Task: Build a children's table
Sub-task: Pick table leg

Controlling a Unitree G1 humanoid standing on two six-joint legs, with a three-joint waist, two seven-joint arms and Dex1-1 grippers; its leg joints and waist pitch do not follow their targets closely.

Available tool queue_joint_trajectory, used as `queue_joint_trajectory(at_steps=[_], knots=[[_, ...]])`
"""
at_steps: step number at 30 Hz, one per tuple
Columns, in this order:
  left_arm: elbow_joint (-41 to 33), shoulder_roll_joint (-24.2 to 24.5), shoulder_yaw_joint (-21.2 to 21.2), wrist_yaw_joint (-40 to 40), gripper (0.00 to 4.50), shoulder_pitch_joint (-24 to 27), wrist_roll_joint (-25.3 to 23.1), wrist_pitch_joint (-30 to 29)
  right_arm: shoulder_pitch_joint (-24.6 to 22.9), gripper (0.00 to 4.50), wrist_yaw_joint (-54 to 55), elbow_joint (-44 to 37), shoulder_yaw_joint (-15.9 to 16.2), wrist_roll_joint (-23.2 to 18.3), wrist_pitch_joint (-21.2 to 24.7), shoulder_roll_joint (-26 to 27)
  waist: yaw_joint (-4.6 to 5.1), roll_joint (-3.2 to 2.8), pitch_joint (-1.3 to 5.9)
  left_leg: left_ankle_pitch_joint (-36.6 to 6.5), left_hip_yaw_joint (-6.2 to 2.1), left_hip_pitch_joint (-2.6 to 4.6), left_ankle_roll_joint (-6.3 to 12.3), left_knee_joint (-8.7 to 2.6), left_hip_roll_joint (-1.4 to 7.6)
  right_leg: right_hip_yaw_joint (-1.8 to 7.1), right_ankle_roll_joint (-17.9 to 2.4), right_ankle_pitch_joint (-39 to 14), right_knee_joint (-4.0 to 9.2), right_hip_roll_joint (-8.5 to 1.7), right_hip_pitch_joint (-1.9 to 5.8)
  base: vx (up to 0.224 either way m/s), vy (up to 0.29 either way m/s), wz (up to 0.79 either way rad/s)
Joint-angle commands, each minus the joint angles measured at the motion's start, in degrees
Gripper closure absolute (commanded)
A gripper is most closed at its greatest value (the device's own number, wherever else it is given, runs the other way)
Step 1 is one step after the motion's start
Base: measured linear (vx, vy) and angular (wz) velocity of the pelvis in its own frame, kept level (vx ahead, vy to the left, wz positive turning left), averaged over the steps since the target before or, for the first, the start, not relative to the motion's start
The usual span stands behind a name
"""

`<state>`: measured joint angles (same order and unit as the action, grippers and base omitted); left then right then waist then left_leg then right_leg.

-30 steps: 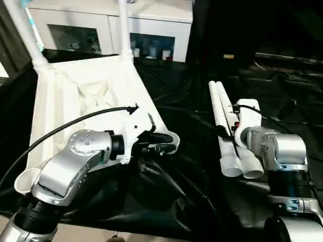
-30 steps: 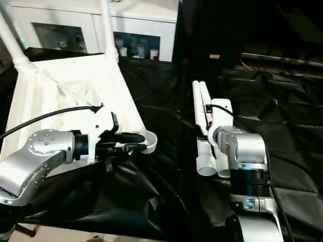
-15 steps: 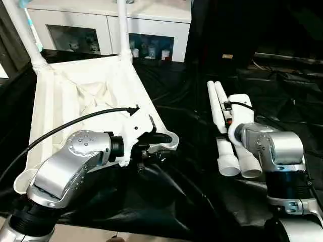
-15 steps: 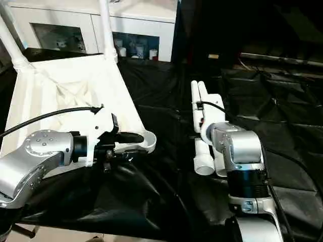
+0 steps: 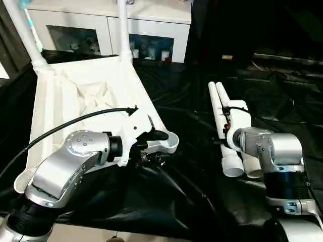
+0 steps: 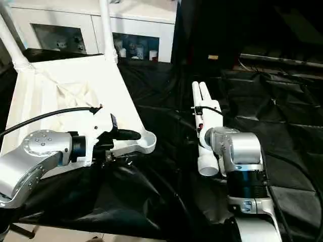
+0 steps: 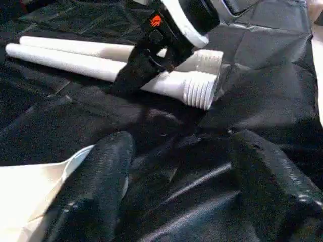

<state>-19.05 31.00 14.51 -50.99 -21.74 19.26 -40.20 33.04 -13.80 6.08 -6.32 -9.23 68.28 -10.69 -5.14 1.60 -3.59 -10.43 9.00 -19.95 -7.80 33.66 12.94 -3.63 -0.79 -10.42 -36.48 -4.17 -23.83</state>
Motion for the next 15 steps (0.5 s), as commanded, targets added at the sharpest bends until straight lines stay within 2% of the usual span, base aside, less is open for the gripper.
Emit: queue_joint_trajectory(at_steps=[1,5,6,11,15], knots=[[-1.04,0.55,0.63,-0.05,0.5,-0.02,-0.02,-0.39,-0.45,0.0,-2.1,-1.55,0.65,-2.1,1.5,0.44,-0.18,-0.53,4.17,-7.26,0.97,-0.26,-2.52,-3.6,-0.95,2.36,-7.05,-9.69,4.07,-2.05,3.71,0.0,0.0,0.0],[-1.17,0.74,0.62,0.01,0.31,0.07,-0.13,-0.26,-0.72,0.0,-3.37,-3.6,1.46,-2.96,1.58,0.54,-0.2,-0.54,4.2,-6.81,0.94,-0.29,-2.55,-3.58,-0.9,2.35,-7.31,-9.04,4.0,-2.07,3.72,0.0,0.0,0.0],[-1.26,0.78,0.59,0.03,0.09,0.09,-0.09,-0.3,-0.53,0.0,-2.73,-3.3,1.16,-2.54,1.18,0.59,-0.2,-0.54,4.19,-6.72,0.95,-0.29,-2.62,-3.59,-0.89,2.37,-7.3,-9.07,3.99,-2.05,3.71,0.0,0.0,0.0],[-1.49,1.05,0.56,-0.01,0.09,0.27,0.06,-0.37,1.32,0.0,2.85,-0.39,-2.43,-0.13,-3.94,1.34,-0.26,-0.42,4.22,-6.57,1.08,-0.27,-3.24,-3.55,-1.02,2.42,-6.96,-9.91,4.02,-2.07,3.59,0.0,0.0,0.0],[-1.45,1.08,0.71,-0.05,0.09,0.2,0.12,-0.48,2.02,0.0,5.32,2.48,-4.02,0.39,-4.07,1.66,-0.18,-0.41,4.22,-6.53,1.08,-0.29,-3.32,-3.5,-1.13,2.39,-6.55,-10.08,3.96,-1.98,3.62,0.0,0.0,0.0]])
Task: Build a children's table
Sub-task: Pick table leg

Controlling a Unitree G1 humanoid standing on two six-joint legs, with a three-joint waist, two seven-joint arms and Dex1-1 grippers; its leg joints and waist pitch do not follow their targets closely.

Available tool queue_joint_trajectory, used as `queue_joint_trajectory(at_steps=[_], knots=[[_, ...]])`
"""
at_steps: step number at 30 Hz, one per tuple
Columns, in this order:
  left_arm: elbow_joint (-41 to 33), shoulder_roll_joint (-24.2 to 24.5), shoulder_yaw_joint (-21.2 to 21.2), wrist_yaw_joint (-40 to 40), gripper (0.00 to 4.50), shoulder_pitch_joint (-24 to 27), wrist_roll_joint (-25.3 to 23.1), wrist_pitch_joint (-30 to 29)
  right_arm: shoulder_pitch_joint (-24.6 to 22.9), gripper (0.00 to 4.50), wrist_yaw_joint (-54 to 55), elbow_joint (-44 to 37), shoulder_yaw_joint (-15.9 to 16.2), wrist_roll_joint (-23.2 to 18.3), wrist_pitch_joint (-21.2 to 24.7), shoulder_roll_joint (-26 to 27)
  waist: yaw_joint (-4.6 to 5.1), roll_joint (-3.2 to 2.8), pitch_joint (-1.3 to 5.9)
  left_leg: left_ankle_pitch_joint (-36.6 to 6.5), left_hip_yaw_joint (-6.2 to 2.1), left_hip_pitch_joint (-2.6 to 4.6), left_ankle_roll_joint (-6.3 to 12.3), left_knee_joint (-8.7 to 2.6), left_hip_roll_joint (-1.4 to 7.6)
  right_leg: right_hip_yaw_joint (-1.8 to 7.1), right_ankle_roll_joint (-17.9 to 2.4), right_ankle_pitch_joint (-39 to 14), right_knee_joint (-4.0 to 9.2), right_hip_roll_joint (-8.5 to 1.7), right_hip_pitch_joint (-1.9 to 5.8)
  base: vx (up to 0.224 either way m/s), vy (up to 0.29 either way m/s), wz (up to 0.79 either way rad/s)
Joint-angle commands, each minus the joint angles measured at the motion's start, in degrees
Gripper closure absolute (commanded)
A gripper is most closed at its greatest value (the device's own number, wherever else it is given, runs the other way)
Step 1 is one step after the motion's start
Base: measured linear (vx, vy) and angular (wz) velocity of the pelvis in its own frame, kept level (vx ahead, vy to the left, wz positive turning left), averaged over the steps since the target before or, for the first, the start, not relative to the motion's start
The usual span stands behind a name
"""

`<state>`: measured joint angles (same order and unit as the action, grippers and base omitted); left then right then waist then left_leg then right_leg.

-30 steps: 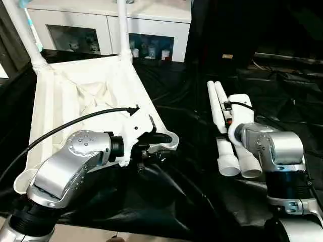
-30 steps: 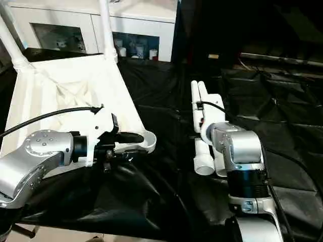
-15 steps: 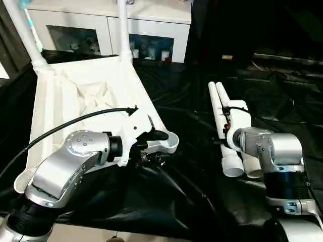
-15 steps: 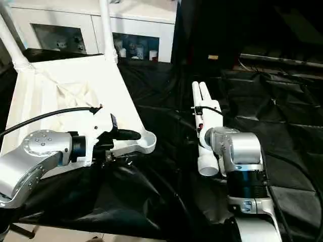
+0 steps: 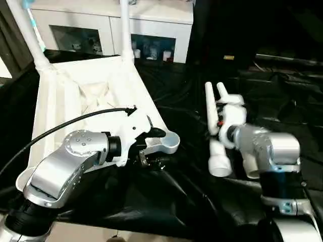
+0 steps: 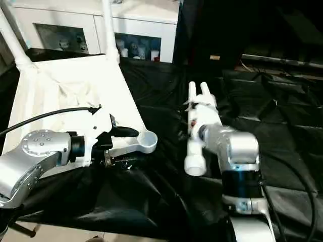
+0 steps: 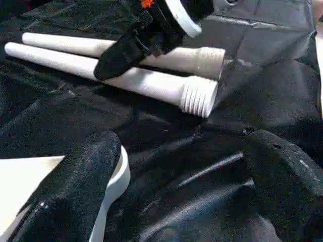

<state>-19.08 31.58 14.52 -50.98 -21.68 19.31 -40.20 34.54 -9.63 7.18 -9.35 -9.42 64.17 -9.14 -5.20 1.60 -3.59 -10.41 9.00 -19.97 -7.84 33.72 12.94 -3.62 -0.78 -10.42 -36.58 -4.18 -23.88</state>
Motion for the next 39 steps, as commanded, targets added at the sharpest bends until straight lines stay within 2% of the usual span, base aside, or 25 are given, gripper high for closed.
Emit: queue_joint_trajectory(at_steps=[1,7,10,15,20,22,24,25,34,35,36,37,38,39], knots=[[-1.34,0.48,0.79,-0.07,0.09,0.06,0.08,-0.53,0.58,0.0,1.52,2.97,-0.43,0.97,0.55,0.07,-0.12,-0.47,4.22,-6.48,1.08,-0.29,-3.22,-3.55,-1.14,2.39,-6.49,-9.88,4.07,-1.97,3.7,0.0,0.0,0.0],[-1.25,0.5,0.97,-0.13,0.09,-0.33,0.17,-0.82,1.16,0.0,1.27,7.04,1.82,0.91,2.44,0.63,0.04,-0.33,4.16,-7.36,1.0,-0.39,-3.19,-3.55,-1.15,2.3,-6.23,-11.17,4.13,-2.01,3.75,0.0,0.0,0.0],[-1.16,0.48,1.08,-0.06,0.09,-0.48,0.11,-0.92,1.78,0.0,1.59,8.04,1.09,0.47,2.45,1.08,-0.01,-0.41,4.13,-8.0,1.06,-0.32,-3.11,-3.52,-1.14,2.34,-6.11,-12.39,4.3,-2.07,3.59,0.0,0.0,0.0],[-1.15,0.41,1.24,0.0,0.09,-0.59,0.07,-1.02,2.57,0.0,0.27,8.33,0.25,-0.89,1.29,1.51,-0.07,-0.48,4.19,-7.89,0.99,-0.3,-3.19,-3.53,-1.02,2.3,-6.29,-11.06,4.12,-2.03,3.58,0.0,0.0,0.0],[-1.05,0.24,1.38,0.06,0.09,-0.83,0.03,-1.12,2.9,0.0,0.23,9.7,0.28,-1.1,3.26,1.51,-0.07,-0.46,4.22,-7.28,1.01,-0.35,-3.16,-3.48,-1.09,2.31,-6.62,-10.28,4.01,-1.99,3.66,0.0,0.0,0.0],[-1.04,0.16,1.48,0.09,0.0,-0.91,-0.01,-1.11,2.64,0.26,-0.1,10.85,0.58,-1.42,4.61,1.59,-0.07,-0.47,4.2,-7.41,1.02,-0.31,-3.19,-3.5,-1.12,2.31,-6.73,-10.43,4.04,-1.97,3.63,0.0,0.0,0.0],[-1.19,0.23,1.5,-0.03,0.0,-0.92,0.09,-1.21,2.39,0.26,-0.23,11.43,0.81,-1.53,5.33,1.78,-0.14,-0.44,4.24,-7.27,0.99,-0.39,-3.24,-3.51,-1.09,2.29,-6.75,-10.54,4.0,-2.05,3.69,0.0,0.0,0.0],[-1.34,0.31,1.49,-0.13,0.0,-0.91,0.18,-1.28,2.25,0.46,-0.35,11.73,0.97,-1.56,5.48,1.83,-0.16,-0.46,4.25,-7.26,0.99,-0.37,-3.26,-3.51,-1.08,2.29,-6.71,-10.51,4.03,-2.06,3.68,0.0,0.0,0.0],[-1.14,0.2,1.2,1.79,0.0,-1.23,-0.63,-2.93,1.95,1.08,0.01,13.78,0.73,-1.79,4.87,1.76,-0.13,-0.46,4.16,-8.2,0.96,-0.28,-3.46,-3.53,-1.04,2.25,-6.24,-12.11,4.19,-2.07,3.59,0.0,0.0,0.0],[0.06,-0.15,1.82,4.15,0.0,-1.69,-3.68,-1.05,2.13,1.19,0.35,13.79,0.02,-1.9,4.73,1.74,-0.09,-0.38,4.18,-7.99,0.96,-0.34,-3.37,-3.53,-1.03,2.27,-6.19,-11.82,4.2,-2.06,3.66,0.0,0.0,0.0],[0.06,-0.15,1.82,4.15,0.0,-1.69,-3.68,-1.05,2.13,1.19,0.35,13.79,0.02,-1.9,4.73,1.74,-0.11,-0.38,4.16,-7.97,0.94,-0.32,-3.29,-3.55,-0.99,2.25,-5.97,-11.84,4.26,-2.01,3.63,0.0,0.0,0.0],[1.7,-0.73,2.7,7.7,0.0,-2.11,-7.59,0.78,2.45,1.31,0.87,13.76,-1.4,-2.27,4.5,1.86,-0.1,-0.4,4.17,-7.84,0.92,-0.37,-3.29,-3.55,-1.0,2.29,-5.6,-11.75,4.28,-2.01,3.68,0.0,0.0,0.0],[2.62,-1.49,2.57,9.59,0.0,-2.27,-8.77,1.47,2.62,1.51,1.1,13.82,-2.11,-2.39,4.32,1.91,-0.13,-0.36,4.28,-7.54,0.91,-0.33,-3.34,-3.46,-1.05,2.27,-5.24,-11.63,4.2,-2.02,3.77,0.0,0.0,0.0],[3.67,-2.34,2.28,11.39,0.0,-2.3,-9.87,2.91,2.76,1.51,1.31,13.98,-2.71,-2.47,4.07,1.95,-0.11,-0.37,4.27,-7.35,0.95,-0.38,-3.28,-3.47,-1.07,2.31,-5.19,-11.54,4.28,-2.04,3.74,0.0,0.0,0.0]])
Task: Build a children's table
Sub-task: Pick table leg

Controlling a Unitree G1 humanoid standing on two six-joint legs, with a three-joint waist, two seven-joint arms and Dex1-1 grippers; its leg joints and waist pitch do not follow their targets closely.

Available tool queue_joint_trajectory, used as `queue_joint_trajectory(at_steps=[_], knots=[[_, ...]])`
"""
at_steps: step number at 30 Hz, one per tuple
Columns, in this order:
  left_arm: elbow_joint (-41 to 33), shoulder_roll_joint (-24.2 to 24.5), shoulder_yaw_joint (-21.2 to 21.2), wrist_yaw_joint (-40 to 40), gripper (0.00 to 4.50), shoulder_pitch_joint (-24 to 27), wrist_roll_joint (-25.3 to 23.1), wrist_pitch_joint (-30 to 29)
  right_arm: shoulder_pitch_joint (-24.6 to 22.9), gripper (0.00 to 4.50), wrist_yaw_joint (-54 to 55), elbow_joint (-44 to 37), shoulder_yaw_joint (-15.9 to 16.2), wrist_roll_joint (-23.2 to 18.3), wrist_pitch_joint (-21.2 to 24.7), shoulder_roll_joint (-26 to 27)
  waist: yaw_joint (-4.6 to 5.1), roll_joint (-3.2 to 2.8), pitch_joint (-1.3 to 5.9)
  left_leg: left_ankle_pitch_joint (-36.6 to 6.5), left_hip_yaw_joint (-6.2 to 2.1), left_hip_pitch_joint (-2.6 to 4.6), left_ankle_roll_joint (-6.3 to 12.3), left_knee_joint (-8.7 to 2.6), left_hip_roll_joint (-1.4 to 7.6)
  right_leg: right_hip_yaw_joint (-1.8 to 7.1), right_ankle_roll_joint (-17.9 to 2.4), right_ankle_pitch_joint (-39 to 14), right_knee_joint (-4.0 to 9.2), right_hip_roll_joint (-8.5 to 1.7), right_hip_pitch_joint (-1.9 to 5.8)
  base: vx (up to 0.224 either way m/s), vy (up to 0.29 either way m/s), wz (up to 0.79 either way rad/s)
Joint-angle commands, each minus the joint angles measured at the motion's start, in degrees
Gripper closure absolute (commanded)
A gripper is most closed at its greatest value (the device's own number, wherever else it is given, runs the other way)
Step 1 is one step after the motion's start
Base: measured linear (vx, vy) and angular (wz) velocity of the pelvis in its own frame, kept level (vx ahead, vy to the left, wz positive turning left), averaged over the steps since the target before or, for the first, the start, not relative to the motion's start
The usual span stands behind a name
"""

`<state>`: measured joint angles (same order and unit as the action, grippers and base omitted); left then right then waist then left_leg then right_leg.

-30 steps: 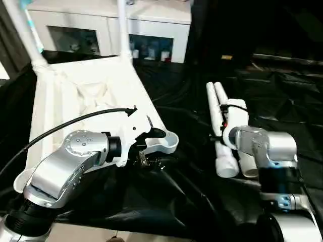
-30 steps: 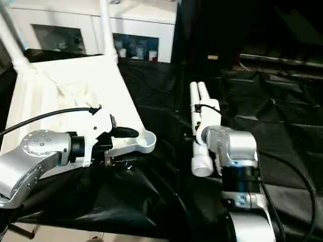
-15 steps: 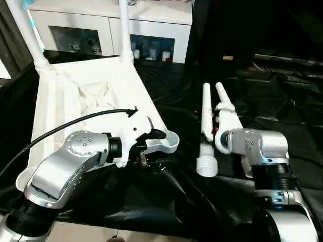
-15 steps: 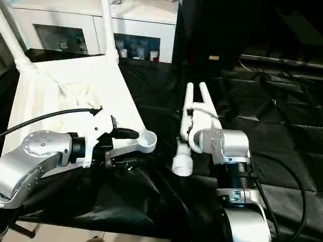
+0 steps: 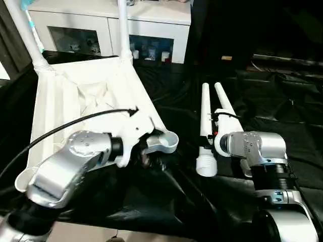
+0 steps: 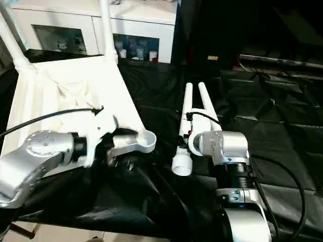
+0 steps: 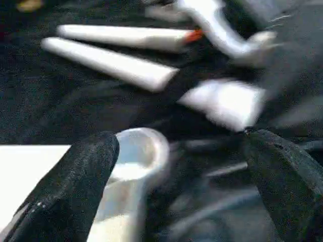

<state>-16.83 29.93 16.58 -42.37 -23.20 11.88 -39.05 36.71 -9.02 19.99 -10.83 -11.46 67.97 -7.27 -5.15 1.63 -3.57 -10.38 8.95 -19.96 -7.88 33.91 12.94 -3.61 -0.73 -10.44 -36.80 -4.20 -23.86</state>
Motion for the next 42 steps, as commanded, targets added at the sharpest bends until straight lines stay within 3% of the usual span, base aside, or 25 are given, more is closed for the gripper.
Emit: queue_joint_trajectory(at_steps=[1,3,4,7,10,12,16,19,20,21,23,30,33,34,35,36,37,38,39,40,42], knots=[[2.37,-1.35,-0.02,3.91,0.0,-0.86,-2.99,2.64,0.7,1.66,0.87,1.34,-1.77,-0.55,0.07,0.11,-0.22,-0.39,4.29,-7.27,0.97,-0.38,-3.37,-3.63,-1.07,2.26,-5.29,-11.47,4.45,-2.04,3.74,0.0,0.0,0.0],[3.34,-2.08,-0.43,5.3,0.0,-1.2,-3.17,1.71,0.75,1.66,1.13,1.41,-2.31,-0.63,-0.23,0.12,-0.17,-0.35,4.31,-7.06,1.03,-0.45,-3.34,-3.59,-1.09,2.29,-5.5,-11.13,4.44,-2.01,3.71,0.0,0.0,0.0],[5.65,-4.28,-1.64,9.31,0.0,-0.99,-4.9,6.99,0.81,1.79,1.98,1.66,-4.22,-1.17,-1.42,0.22,-0.11,0.16,4.32,-6.9,1.07,-0.58,-3.03,-3.6,-1.09,2.27,-5.75,-10.77,4.57,-2.0,3.74,0.0,0.0,0.0],[7.11,-5.24,-2.05,10.36,0.0,-1.7,-4.64,4.68,0.88,2.06,1.99,1.19,-6.0,-2.23,-2.66,0.5,-0.24,-0.04,4.46,-6.41,1.03,-0.48,-2.75,-3.5,-1.06,2.24,-6.0,-10.03,4.3,-2.13,3.75,0.0,0.0,0.0],[12.6,-9.96,-5.2,15.77,0.0,-4.77,-4.86,5.1,1.11,2.28,0.91,0.2,-8.41,-4.33,-7.45,0.86,-0.3,-0.04,4.49,-6.34,1.17,-0.52,-2.37,-3.35,-1.17,2.25,-6.34,-9.41,4.43,-2.06,3.75,0.0,0.0,0.0],[16.6,-12.94,-8.3,14.99,0.0,-8.01,-0.66,1.73,1.25,2.51,-0.77,0.18,-9.39,-5.58,-10.0,0.71,-0.35,0.17,4.56,-6.03,1.25,-0.62,-2.01,-3.27,-1.32,2.24,-6.63,-9.46,4.41,-2.12,3.87,0.0,0.0,0.0],[26.67,-19.11,-15.4,13.72,0.0,-15.84,8.54,-1.43,0.74,2.72,-6.56,-0.29,-10.28,-8.41,-15.44,0.23,-0.87,-0.02,4.79,-4.88,1.16,-0.68,-1.05,-3.06,-1.36,2.19,-8.14,-7.27,4.16,-2.21,4.0,0.0,0.0,0.0],[29.17,-20.76,-17.43,13.88,0.0,-18.21,10.68,-3.5,0.49,2.84,-8.46,-1.5,-10.53,-9.79,-15.44,0.13,-1.13,0.28,4.84,-3.84,1.18,-0.83,-0.04,-3.02,-1.45,2.14,-9.0,-5.01,4.1,-2.13,4.28,0.0,0.0,0.0],[31.09,-21.92,-18.11,13.45,0.0,-20.15,11.14,-4.4,-0.14,2.93,-9.94,-2.6,-9.49,-10.21,-14.54,-0.74,-1.03,-0.33,4.77,-3.69,1.15,-0.85,0.35,-2.94,-1.46,2.1,-9.61,-3.89,4.19,-2.07,4.26,0.0,0.0,0.0],[31.45,-22.1,-18.09,13.31,0.0,-20.5,11.0,-4.46,-0.31,3.06,-10.15,-2.77,-9.14,-10.2,-14.32,-0.98,-1.09,-0.11,4.82,-3.65,1.22,-0.74,0.57,-2.88,-1.5,2.09,-9.62,-3.61,4.26,-1.99,4.3,0.0,0.0,0.0],[32.1,-22.27,-17.04,12.78,0.0,-21.0,9.96,-4.34,-1.17,3.24,-10.93,-3.26,-7.64,-9.99,-13.53,-1.79,-1.2,-0.21,4.78,-3.44,1.06,-0.85,0.75,-3.0,-1.39,2.03,-9.89,-3.53,4.27,-2.13,4.53,0.0,0.0,0.0],[33.51,-23.0,-17.27,13.89,0.0,-21.57,11.3,-6.98,-1.91,3.87,-13.69,-5.99,-7.83,-12.69,-12.64,-2.57,-1.41,0.2,4.58,-5.18,1.11,-0.63,0.81,-3.18,-1.2,2.01,-9.11,-7.9,4.67,-2.19,4.39,0.0,0.0,0.0],[33.96,-22.59,-17.44,14.6,0.0,-21.43,10.7,-7.08,-3.04,4.11,-15.35,-7.39,-3.7,-10.56,-13.07,-4.77,-1.56,0.14,4.55,-5.42,1.12,-0.59,0.44,-3.22,-1.15,2.05,-8.2,-9.12,4.9,-2.28,4.27,0.0,0.0,0.0],[33.96,-22.59,-17.44,14.6,0.0,-21.43,10.7,-7.08,-3.04,3.64,-15.35,-7.39,-3.7,-10.56,-13.07,-4.77,-1.64,0.14,4.58,-5.34,1.05,-0.63,0.28,-3.25,-1.12,1.98,-8.03,-9.38,4.9,-2.3,4.38,0.0,0.0,0.0],[33.78,-22.42,-17.37,14.44,0.0,-21.26,10.56,-6.96,-3.46,3.6,-15.8,-7.73,-2.28,-9.73,-13.71,-5.36,-1.61,0.23,4.56,-5.26,1.09,-0.7,0.21,-3.22,-1.17,2.01,-8.02,-9.33,4.92,-2.32,4.31,0.0,0.0,0.0],[32.0,-20.86,-14.59,13.41,0.0,-19.97,8.34,-5.67,-3.58,3.72,-15.56,-7.92,-0.57,-8.77,-13.9,-5.6,-1.72,0.57,4.64,-4.95,0.99,-0.72,0.25,-3.28,-1.02,1.95,-7.8,-9.4,4.92,-2.42,4.36,0.0,0.0,0.0],[28.75,-18.58,-10.19,11.23,0.0,-17.75,5.55,-4.05,-2.99,3.47,-14.57,-7.55,1.24,-7.56,-13.83,-5.49,-1.46,0.56,4.62,-4.38,0.97,-0.85,0.13,-3.34,-0.95,1.98,-7.4,-9.34,4.64,-2.45,4.27,0.0,0.0,0.0],[28.75,-18.58,-10.19,11.23,0.0,-17.75,5.55,-4.05,-2.99,3.47,-14.57,-7.55,1.24,-7.56,-13.83,-5.49,-1.46,0.56,4.62,-4.38,0.97,-0.85,0.13,-3.34,-0.95,1.98,-7.4,-9.34,4.64,-2.45,4.27,0.0,0.0,0.0],[24.57,-16.11,-5.99,7.97,0.0,-15.52,4.33,-3.53,-1.43,3.47,-12.92,-5.96,3.29,-5.05,-14.55,-5.78,-1.33,0.72,4.55,-4.6,0.99,-0.75,0.02,-3.39,-0.78,2.01,-7.38,-10.02,4.73,-2.59,4.1,0.0,0.0,0.0],[23.17,-15.22,-4.58,6.82,0.0,-14.84,3.98,-3.32,-0.87,3.19,-12.54,-5.32,4.09,-4.14,-14.92,-6.03,-1.23,0.47,4.52,-4.42,1.02,-0.73,-0.4,-3.47,-0.68,2.04,-7.6,-10.42,4.59,-2.63,3.92,0.0,0.0,0.0],[20.11,-12.52,-0.91,4.51,0.0,-13.44,2.93,-3.45,0.98,3.23,-11.79,-3.28,5.09,-3.15,-14.9,-6.39,-1.27,0.44,4.48,-4.85,1.16,-0.62,-0.71,-3.37,-0.8,2.12,-7.66,-10.72,4.55,-2.5,3.8,0.0,0.0,0.0]])
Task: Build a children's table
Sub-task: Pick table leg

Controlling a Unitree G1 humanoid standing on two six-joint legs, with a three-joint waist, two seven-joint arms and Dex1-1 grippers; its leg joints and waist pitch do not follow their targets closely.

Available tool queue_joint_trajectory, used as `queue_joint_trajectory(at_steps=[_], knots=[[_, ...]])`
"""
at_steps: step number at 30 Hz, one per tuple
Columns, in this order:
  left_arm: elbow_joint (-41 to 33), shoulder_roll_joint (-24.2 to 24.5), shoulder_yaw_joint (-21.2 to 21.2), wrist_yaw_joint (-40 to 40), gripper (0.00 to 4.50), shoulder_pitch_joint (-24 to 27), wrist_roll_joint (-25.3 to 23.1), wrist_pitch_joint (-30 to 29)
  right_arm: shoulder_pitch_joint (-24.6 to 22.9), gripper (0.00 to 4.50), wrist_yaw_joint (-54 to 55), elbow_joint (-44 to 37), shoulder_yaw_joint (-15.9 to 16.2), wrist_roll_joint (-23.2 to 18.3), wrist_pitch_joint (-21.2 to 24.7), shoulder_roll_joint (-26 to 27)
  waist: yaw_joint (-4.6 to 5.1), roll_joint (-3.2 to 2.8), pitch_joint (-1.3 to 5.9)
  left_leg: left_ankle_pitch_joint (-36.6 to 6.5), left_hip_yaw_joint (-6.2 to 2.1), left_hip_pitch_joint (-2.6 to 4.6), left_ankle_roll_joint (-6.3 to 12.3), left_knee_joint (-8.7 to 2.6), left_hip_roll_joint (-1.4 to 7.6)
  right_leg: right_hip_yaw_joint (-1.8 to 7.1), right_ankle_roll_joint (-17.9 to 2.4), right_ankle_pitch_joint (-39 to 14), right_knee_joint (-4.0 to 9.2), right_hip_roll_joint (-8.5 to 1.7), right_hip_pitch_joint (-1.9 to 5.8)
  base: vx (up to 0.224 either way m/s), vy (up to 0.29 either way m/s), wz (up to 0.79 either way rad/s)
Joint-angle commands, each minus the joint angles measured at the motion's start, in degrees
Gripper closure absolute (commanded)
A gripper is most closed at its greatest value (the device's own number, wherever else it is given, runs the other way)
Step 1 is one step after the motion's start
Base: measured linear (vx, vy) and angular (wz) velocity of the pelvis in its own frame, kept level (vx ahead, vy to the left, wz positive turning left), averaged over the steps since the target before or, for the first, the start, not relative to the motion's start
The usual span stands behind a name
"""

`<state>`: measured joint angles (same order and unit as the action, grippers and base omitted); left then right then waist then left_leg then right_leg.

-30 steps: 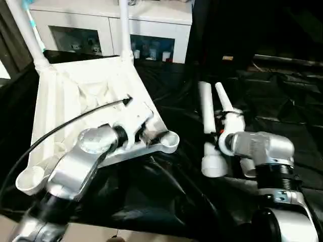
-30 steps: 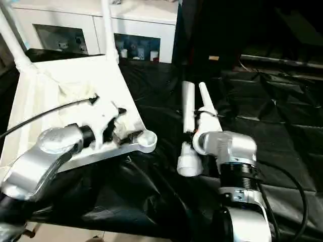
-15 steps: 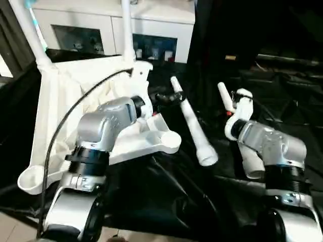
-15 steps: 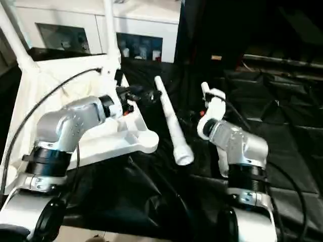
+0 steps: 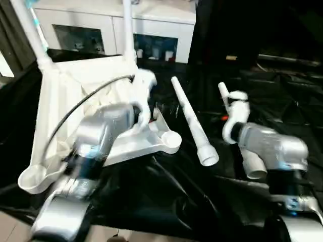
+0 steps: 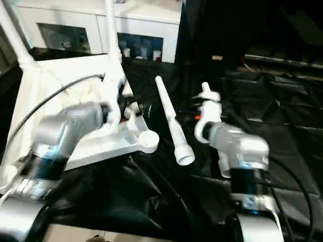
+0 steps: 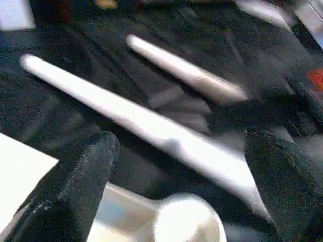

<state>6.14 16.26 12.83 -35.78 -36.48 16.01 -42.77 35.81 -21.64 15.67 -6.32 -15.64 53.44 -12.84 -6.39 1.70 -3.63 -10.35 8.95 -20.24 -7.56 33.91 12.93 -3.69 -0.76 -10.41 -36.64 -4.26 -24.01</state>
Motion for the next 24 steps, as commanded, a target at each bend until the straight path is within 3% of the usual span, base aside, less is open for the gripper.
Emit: queue_joint_trajectory(at_steps=[1,4,6,15,16,18,20,21,24], knots=[[-3.17,1.44,3.23,-2.28,0.0,-0.02,-1.34,0.26,2.13,3.12,0.87,1.32,0.62,1.07,-0.3,-0.83,0.02,0.35,4.46,-5.57,1.13,-0.28,-1.16,-3.47,-0.75,2.18,-7.58,-11.33,4.35,-2.44,3.84,0.0,0.0,0.0],[-5.13,2.82,4.43,-3.18,0.0,0.93,-1.2,-0.44,4.81,2.75,0.72,3.79,1.34,0.84,1.62,-1.05,-0.02,0.35,4.33,-6.44,1.21,-0.18,-1.42,-3.46,-0.78,2.28,-7.23,-11.68,4.48,-2.41,3.78,0.0,0.0,0.0],[-5.86,3.17,4.36,-3.53,0.0,1.29,-0.93,-0.73,6.33,2.49,0.17,5.34,2.09,0.93,2.53,-1.3,0.12,0.7,4.35,-6.08,1.17,-0.41,-1.58,-3.5,-0.88,2.2,-7.18,-11.55,4.39,-2.34,4.04,0.0,0.0,0.0],[-9.76,5.99,5.34,-6.11,0.0,2.61,-0.92,-1.68,11.67,1.85,-0.58,13.88,7.46,5.35,3.95,-2.93,0.2,0.99,4.34,-4.55,1.26,-0.5,-2.04,-3.38,-0.82,2.24,-7.65,-9.51,4.02,-2.37,3.87,0.0,0.0,0.0],[-11.07,6.76,5.58,-6.72,0.0,3.31,-0.95,-1.6,12.78,1.68,-1.05,15.64,9.21,5.98,4.67,-3.38,0.24,1.29,4.46,-4.53,1.21,-0.43,-2.04,-3.36,-0.76,2.21,-7.77,-9.18,3.82,-2.41,3.94,0.0,0.0,0.0],[-12.11,7.32,5.79,-7.2,0.0,3.8,-0.98,-1.54,13.34,1.68,-2.13,16.6,10.51,6.08,5.24,-3.74,0.29,1.03,4.32,-5.03,1.26,-0.46,-2.17,-3.37,-0.75,2.25,-7.87,-9.16,3.92,-2.43,3.85,0.0,0.0,0.0],[-13.43,8.0,5.89,-7.93,0.0,4.52,-0.59,-1.98,13.44,1.68,-3.65,17.2,11.67,5.95,6.29,-3.66,0.36,1.21,4.3,-5.79,1.21,-0.47,-2.19,-3.42,-0.74,2.22,-7.71,-9.49,3.94,-2.38,3.9,0.0,0.0,0.0],[-14.14,8.41,6.06,-8.31,0.0,4.89,-0.47,-2.17,13.46,1.68,-4.66,17.75,12.33,6.05,6.65,-3.59,0.28,0.83,4.28,-6.01,1.2,-0.39,-2.25,-3.45,-0.77,2.24,-7.7,-9.74,4.0,-2.38,3.81,0.0,0.0,0.0],[-15.52,9.55,6.59,-9.05,0.0,5.72,-0.49,-2.47,13.02,1.68,-5.92,19.67,13.58,6.54,6.74,-3.07,0.38,0.98,4.25,-6.84,1.14,-0.39,-2.46,-3.5,-0.69,2.21,-8.05,-10.55,4.12,-2.47,3.83,0.0,0.0,0.0]])
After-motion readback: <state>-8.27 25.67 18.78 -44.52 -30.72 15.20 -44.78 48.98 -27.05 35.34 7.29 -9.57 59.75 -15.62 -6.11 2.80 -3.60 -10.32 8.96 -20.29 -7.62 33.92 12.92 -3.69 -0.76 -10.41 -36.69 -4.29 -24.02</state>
